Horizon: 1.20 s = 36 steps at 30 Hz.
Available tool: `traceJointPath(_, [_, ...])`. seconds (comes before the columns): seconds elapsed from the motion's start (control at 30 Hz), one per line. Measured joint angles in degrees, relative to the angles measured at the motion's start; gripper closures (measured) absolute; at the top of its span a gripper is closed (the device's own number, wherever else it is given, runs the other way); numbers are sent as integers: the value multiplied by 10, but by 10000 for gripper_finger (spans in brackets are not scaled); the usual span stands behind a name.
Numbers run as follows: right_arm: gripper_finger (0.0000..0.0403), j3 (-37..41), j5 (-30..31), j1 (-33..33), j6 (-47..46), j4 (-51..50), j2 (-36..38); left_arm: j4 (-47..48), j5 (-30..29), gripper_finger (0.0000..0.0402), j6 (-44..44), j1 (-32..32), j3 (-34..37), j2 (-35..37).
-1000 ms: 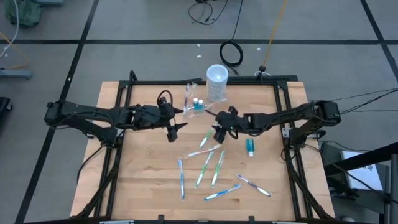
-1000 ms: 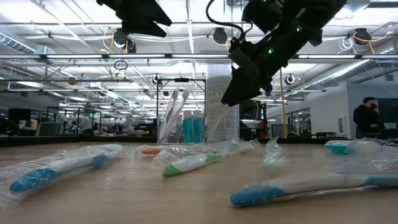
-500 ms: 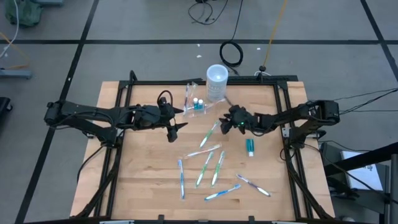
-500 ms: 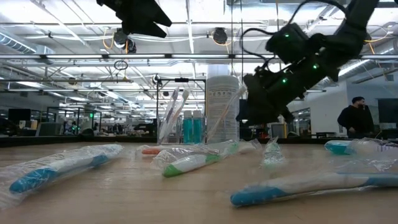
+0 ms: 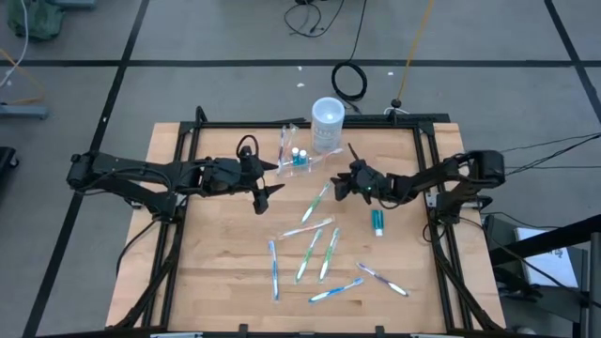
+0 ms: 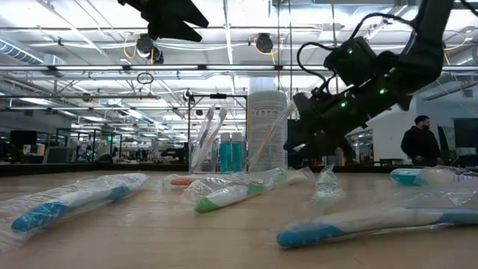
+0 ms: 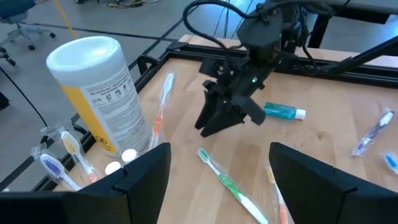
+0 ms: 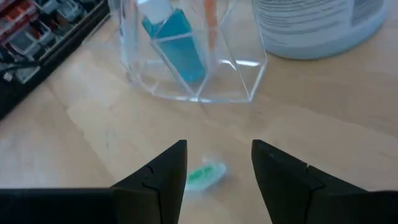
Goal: Pick & Place toothbrushing station
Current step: Put the top left green toothbrush into the transparent organizer
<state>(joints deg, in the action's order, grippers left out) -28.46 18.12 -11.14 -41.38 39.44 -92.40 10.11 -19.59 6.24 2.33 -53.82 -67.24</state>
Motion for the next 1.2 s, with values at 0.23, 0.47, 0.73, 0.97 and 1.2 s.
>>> traceJointPath(0.23, [232, -41, -33, 0, -11, 43, -92, 1, 0, 128, 0, 0, 0, 0])
traceJointPath(0.47, [232, -93, -57, 5, -2, 13, -146, 3, 0, 128, 0, 0, 0, 0])
traceJointPath(0.73, [232, -92, -60, 11, 33, 5, -148, 8, 1, 128, 0, 0, 0, 0])
traceJointPath(0.97, [232, -91, -81, 21, 124, 2, -143, 9, 1, 128, 0, 0, 0, 0])
traceJointPath(1.2, [232, -90, -159, 22, 193, -44, -105, 9, 2, 128, 0, 1, 0, 0])
